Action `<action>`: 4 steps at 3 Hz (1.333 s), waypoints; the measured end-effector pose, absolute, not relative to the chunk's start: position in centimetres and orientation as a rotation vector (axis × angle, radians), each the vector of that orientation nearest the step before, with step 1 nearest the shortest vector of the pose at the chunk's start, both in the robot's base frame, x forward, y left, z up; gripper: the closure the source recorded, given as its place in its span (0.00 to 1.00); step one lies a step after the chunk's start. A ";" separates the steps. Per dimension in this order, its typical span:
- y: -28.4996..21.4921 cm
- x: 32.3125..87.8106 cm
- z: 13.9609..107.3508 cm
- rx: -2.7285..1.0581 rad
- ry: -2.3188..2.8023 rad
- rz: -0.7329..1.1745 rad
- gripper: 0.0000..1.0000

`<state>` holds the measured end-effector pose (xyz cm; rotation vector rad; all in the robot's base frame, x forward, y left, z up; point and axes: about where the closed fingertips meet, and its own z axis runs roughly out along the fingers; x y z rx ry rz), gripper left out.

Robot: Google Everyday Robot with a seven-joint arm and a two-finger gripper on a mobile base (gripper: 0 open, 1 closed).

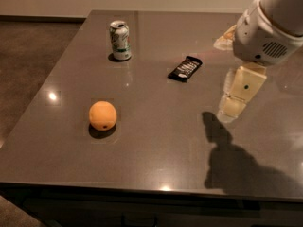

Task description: Pick orange

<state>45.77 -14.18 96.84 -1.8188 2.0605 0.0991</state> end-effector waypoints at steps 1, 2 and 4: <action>-9.2 46.3 96.3 -1.849 1.970 0.182 0.00; -3.1 47.1 94.2 -1.858 1.902 0.217 0.00; 5.0 47.5 89.7 -1.884 1.868 0.293 0.00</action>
Offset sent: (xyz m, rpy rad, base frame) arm 0.0230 0.1575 -0.0474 0.1411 -0.0508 0.1335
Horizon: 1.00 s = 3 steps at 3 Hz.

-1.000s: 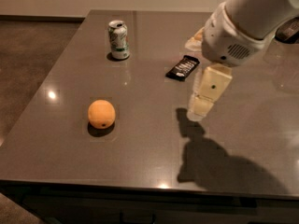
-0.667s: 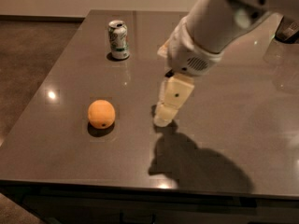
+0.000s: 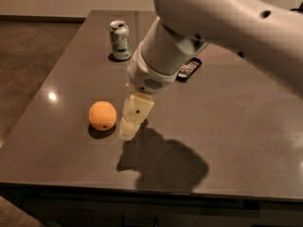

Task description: Pick orange

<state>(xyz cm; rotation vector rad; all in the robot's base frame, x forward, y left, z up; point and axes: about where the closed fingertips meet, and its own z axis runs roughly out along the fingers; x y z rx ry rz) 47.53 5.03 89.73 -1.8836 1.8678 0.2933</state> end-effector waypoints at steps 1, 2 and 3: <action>7.3 47.2 88.8 -1.903 1.849 0.313 0.00; 9.4 46.7 88.1 -1.933 1.822 0.321 0.00; 11.4 46.5 86.9 -1.977 1.803 0.330 0.00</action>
Offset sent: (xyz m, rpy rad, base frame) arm -0.0119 0.0708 -0.0292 0.0038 0.0149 0.0900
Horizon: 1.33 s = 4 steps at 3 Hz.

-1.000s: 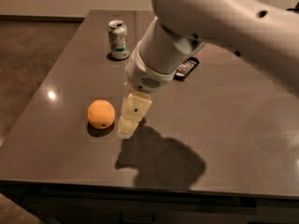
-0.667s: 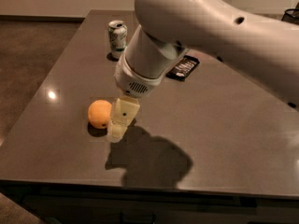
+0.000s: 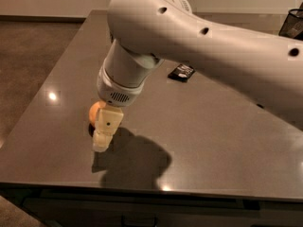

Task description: Pick orange

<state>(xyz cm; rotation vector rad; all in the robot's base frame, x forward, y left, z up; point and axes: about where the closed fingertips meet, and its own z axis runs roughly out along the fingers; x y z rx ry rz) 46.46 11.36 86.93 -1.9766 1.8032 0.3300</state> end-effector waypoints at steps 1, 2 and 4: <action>12.0 46.6 86.1 -1.996 1.800 0.340 0.00; 12.1 47.1 85.4 -1.999 1.813 0.366 0.22; 11.0 47.9 86.0 -1.955 1.855 0.458 0.77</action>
Offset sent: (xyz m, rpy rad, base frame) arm 0.0114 0.0097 -0.0259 -0.0060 0.0572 0.0189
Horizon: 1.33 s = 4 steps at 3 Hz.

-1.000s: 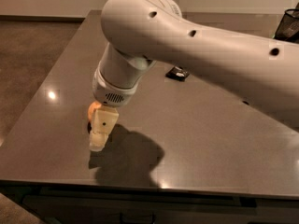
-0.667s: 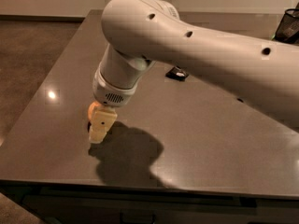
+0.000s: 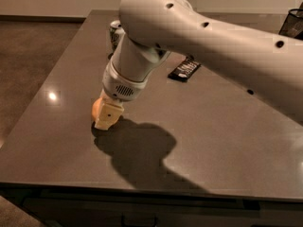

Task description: Pick orange

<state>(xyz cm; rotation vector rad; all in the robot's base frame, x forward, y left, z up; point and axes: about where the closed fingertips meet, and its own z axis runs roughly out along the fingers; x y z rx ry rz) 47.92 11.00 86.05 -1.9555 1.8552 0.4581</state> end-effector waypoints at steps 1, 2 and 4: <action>8.7 48.3 90.5 -1.915 1.833 0.544 1.00; 7.5 48.3 93.5 -1.896 1.800 0.589 1.00; 6.6 48.0 96.7 -1.885 1.750 0.608 1.00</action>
Offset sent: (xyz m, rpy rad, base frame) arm 0.0055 -0.0536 0.1110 0.1681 0.0453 0.0168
